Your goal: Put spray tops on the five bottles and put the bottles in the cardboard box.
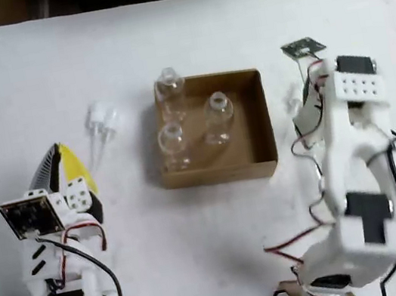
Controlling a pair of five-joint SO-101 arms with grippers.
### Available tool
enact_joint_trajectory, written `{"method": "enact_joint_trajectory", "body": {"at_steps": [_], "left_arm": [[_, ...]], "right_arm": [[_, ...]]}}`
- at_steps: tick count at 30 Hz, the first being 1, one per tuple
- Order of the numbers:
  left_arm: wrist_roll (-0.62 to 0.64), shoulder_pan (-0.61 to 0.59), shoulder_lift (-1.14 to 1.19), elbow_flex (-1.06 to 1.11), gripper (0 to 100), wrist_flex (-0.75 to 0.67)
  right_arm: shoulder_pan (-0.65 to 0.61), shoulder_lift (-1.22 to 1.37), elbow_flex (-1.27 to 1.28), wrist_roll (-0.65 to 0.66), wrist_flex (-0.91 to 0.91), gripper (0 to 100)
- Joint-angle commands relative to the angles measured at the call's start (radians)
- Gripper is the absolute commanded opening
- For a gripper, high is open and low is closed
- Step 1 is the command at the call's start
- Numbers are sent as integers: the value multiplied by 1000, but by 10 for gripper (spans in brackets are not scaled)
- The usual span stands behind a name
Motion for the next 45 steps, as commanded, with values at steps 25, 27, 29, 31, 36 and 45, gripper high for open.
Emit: {"method": "enact_joint_trajectory", "body": {"at_steps": [25,27,29,31,36,45], "left_arm": [[15,-13,-7,-5,24,-29],[15,-13,-7,-5,24,-29],[15,-13,-7,-5,24,-29],[15,-13,-7,-5,24,-29],[15,-13,-7,-5,24,-29],[15,-13,-7,-5,24,-29]], "right_arm": [[-42,179,38,64,-211,237],[-48,220,14,64,-208,235],[-42,251,-9,64,-206,207],[-31,278,-28,64,-206,166],[-25,289,-43,64,-206,131],[-25,219,-38,58,-156,233]]}}
